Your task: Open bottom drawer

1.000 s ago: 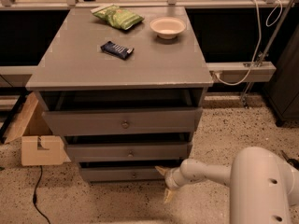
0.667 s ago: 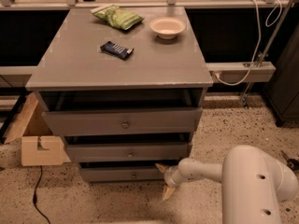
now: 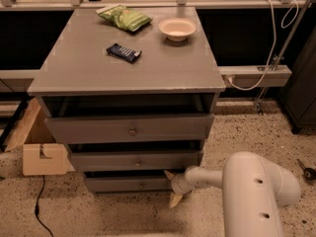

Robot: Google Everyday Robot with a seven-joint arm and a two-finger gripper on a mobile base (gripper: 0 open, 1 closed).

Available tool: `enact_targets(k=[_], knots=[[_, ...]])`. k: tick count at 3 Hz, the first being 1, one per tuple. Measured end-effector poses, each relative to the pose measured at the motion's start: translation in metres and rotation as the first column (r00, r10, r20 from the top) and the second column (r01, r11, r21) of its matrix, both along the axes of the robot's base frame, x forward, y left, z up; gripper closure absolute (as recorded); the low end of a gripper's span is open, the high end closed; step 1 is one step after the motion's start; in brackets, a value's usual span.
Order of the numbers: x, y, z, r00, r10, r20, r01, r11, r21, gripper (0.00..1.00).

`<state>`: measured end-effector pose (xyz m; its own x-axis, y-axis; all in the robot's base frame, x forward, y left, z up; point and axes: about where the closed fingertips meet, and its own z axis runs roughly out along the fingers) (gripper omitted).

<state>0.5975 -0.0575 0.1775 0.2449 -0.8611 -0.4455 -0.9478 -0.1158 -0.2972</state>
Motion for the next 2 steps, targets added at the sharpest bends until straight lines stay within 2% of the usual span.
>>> enact_targets(k=[2], knots=[[0.0204,0.0073,-0.0202,0.9994,-0.033,-0.015,0.033,0.999,-0.007,0.00]])
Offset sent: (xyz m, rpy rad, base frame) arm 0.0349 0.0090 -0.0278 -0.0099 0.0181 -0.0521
